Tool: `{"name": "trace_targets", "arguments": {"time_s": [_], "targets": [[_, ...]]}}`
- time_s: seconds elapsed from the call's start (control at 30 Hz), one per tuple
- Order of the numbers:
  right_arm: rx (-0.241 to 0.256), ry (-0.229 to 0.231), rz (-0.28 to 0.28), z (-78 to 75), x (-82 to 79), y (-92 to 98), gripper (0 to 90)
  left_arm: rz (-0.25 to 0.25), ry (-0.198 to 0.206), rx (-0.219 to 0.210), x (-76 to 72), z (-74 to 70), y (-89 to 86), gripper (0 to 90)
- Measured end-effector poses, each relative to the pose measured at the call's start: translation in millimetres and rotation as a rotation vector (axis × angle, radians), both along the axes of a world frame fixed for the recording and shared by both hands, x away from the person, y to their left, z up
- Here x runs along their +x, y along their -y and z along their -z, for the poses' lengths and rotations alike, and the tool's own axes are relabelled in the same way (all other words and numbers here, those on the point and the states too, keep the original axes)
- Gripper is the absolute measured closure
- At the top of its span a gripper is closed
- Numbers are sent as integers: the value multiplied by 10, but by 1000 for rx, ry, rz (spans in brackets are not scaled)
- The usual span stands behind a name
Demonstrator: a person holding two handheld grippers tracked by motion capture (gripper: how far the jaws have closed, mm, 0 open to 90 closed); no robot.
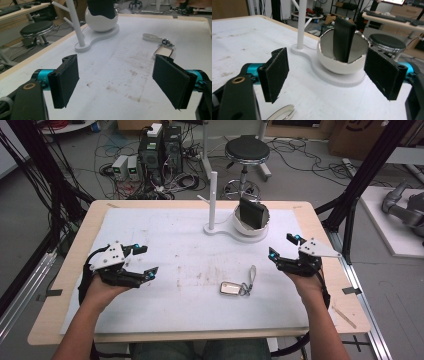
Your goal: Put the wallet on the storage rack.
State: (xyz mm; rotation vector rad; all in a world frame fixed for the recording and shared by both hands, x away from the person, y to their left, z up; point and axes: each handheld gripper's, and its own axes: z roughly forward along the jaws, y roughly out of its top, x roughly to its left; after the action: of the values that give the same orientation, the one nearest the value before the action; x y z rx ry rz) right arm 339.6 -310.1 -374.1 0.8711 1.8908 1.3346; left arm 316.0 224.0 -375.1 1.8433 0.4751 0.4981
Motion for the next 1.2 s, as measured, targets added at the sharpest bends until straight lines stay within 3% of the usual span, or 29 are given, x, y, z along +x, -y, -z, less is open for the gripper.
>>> {"name": "trace_targets", "arguments": {"time_s": [0.27, 0.47, 1.0, 1.2], "targets": [[-12, -64, 18, 97, -150, -3, 198, -30, -20, 30, 28, 94, -57, 197], [-24, -120, 29, 163, -155, 32, 198, -30, -38, 41, 75, 160, -34, 195], [-24, -145, 43, 201, -110, -17, 198, -92, -51, -26, 101, 183, -187, 195], [-26, -150, 43, 210, -94, -32, 198, -96, -46, -15, 101, 173, -182, 195]]}}
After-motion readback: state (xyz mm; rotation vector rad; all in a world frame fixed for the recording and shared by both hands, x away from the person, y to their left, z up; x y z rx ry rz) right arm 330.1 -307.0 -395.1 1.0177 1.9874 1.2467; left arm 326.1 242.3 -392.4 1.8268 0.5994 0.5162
